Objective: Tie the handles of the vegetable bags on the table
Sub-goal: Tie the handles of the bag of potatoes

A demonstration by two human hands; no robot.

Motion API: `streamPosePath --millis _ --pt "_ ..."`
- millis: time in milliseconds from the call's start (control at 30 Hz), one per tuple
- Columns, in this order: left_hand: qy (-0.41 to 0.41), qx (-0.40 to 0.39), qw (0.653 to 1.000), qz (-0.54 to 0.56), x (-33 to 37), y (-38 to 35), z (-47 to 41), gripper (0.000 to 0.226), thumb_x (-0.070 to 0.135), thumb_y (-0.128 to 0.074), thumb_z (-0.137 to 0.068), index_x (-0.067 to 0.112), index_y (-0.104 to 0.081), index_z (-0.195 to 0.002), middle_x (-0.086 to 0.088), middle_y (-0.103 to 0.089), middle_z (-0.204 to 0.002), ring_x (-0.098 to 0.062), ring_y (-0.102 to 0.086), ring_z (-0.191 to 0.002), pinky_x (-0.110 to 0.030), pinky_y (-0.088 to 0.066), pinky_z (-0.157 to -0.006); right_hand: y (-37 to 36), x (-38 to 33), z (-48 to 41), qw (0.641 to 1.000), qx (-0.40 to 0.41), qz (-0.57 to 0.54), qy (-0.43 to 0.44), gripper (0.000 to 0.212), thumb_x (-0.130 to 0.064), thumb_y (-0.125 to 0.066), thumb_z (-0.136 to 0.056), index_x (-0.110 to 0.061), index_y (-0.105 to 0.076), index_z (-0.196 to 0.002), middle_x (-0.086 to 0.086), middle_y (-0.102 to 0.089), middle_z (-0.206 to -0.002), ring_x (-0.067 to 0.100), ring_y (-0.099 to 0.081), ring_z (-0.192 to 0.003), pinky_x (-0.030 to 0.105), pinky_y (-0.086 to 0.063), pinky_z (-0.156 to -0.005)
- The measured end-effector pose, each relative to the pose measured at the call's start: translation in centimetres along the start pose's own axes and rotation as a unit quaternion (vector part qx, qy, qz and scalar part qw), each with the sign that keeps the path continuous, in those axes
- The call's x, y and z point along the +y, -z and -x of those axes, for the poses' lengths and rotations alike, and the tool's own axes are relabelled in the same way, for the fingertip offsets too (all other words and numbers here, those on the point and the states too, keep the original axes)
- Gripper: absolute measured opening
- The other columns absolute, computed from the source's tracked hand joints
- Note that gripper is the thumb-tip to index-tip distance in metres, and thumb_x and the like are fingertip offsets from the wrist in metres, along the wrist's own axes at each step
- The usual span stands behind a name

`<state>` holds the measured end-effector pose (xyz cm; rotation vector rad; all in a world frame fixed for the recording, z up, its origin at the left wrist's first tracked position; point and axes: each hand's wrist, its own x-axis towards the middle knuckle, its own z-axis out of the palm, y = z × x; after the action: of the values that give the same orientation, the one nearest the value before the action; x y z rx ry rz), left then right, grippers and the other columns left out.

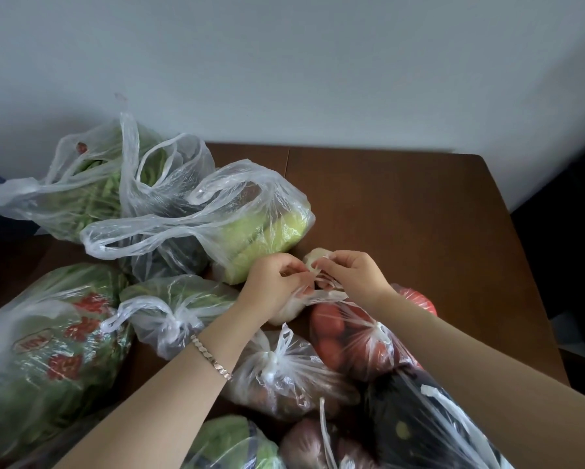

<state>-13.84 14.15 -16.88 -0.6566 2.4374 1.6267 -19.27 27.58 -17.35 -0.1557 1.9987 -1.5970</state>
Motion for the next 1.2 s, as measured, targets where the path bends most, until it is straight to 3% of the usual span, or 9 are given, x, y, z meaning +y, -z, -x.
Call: streamPosePath --millis 133,267,400,567,700,833,933,1100,1200 --pt "-0.003 -0.075 0.997 0.029 0.0 -0.4 0.7 0.011 0.015 -0.055 -0.092 0.012 -0.056 -0.081 0.006 -0.061 -0.071 0.005 -0.056 -0.058 -0.003 -0.04 -0.058 -0.4 0.3 -0.7 0.998 0.059 0.03 -0.016 0.031 -0.013 -0.058 -0.089 -0.016 -0.059 -0.058 -0.013 -0.052 -0.038 -0.002 -0.046 -0.037 0.013 -0.039 -0.045" --pt "-0.007 -0.104 0.988 0.114 -0.8 -0.7 1.2 0.012 0.006 -0.052 -0.092 0.007 -0.051 -0.08 0.004 -0.065 -0.064 -0.002 -0.062 -0.061 -0.014 -0.049 -0.067 -0.9 0.3 -1.0 0.997 -0.007 0.065 -0.03 0.016 -0.011 -0.066 -0.082 -0.016 -0.062 -0.067 -0.005 -0.055 -0.05 -0.001 -0.048 -0.037 0.013 -0.041 -0.046" --pt "-0.045 -0.103 0.993 0.019 -1.4 -0.1 1.3 0.007 0.008 -0.064 -0.085 0.009 -0.059 -0.08 0.003 -0.066 -0.065 -0.001 -0.063 -0.061 -0.017 -0.049 -0.07 -0.5 0.8 -1.0 0.99 -0.023 0.136 0.004 0.006 -0.011 -0.072 -0.076 -0.015 -0.07 -0.08 -0.01 -0.059 -0.065 -0.006 -0.052 -0.049 0.005 -0.041 -0.055" --pt "-0.083 -0.043 0.996 -0.015 -1.6 0.5 1.5 0.016 0.011 -0.074 -0.077 0.025 -0.067 -0.075 0.007 -0.071 -0.07 0.003 -0.065 -0.064 -0.007 -0.047 -0.068 0.5 0.8 0.3 0.972 -0.103 0.209 0.036 0.016 -0.01 -0.066 -0.078 -0.017 -0.074 -0.089 -0.017 -0.064 -0.074 -0.012 -0.056 -0.06 0.004 -0.043 -0.063" --pt "-0.11 -0.035 0.991 -0.062 -1.7 0.1 1.7 0.005 0.011 -0.069 -0.08 0.013 -0.073 -0.083 0.005 -0.07 -0.07 -0.001 -0.062 -0.061 -0.007 -0.044 -0.062 1.1 0.8 1.0 0.958 -0.117 0.253 0.074 0.016 -0.014 -0.072 -0.073 -0.02 -0.07 -0.087 -0.011 -0.066 -0.079 0.005 -0.063 -0.077 0.023 -0.051 -0.083" --pt "-0.122 -0.001 0.988 -0.099 -1.9 -0.5 1.4 0.008 0.015 -0.063 -0.086 0.01 -0.068 -0.089 0.008 -0.065 -0.075 0.001 -0.058 -0.068 -0.01 -0.043 -0.067 1.3 0.6 1.1 0.966 -0.121 0.203 0.1 0.032 -0.003 -0.073 -0.072 -0.031 -0.059 -0.077 -0.007 -0.065 -0.081 -0.008 -0.062 -0.071 0.008 -0.048 -0.072" --pt "-0.089 -0.001 0.994 -0.058 -1.9 -0.8 1.0 0.008 0.019 -0.062 -0.088 0.013 -0.065 -0.09 0.005 -0.068 -0.082 -0.006 -0.062 -0.078 -0.013 -0.045 -0.072 1.3 0.7 1.0 0.976 -0.105 0.157 0.112 0.039 0.01 -0.067 -0.07 -0.03 -0.067 -0.07 -0.007 -0.066 -0.074 0.002 -0.063 -0.072 0.014 -0.05 -0.076" --pt "-0.062 0.035 0.997 -0.043 -1.9 -1.0 0.3 0.012 0.016 -0.059 -0.089 0.007 -0.063 -0.096 0.003 -0.061 -0.084 -0.009 -0.056 -0.08 -0.007 -0.041 -0.068 0.4 0.7 1.0 0.969 -0.033 0.201 0.139 0.006 -0.015 -0.067 -0.082 -0.013 -0.069 -0.077 -0.012 -0.059 -0.078 -0.001 -0.053 -0.077 0.006 -0.036 -0.071" --pt "-0.038 0.079 0.995 -0.055 -2.4 -0.4 0.0 0.018 0.018 -0.057 -0.09 0.005 -0.062 -0.102 -0.002 -0.063 -0.094 -0.014 -0.057 -0.088 -0.02 -0.044 -0.078 0.3 1.1 0.7 0.96 -0.005 0.229 0.162 0.017 -0.02 -0.054 -0.092 -0.015 -0.063 -0.078 -0.007 -0.053 -0.098 0.008 -0.039 -0.1 0.009 -0.027 -0.076"
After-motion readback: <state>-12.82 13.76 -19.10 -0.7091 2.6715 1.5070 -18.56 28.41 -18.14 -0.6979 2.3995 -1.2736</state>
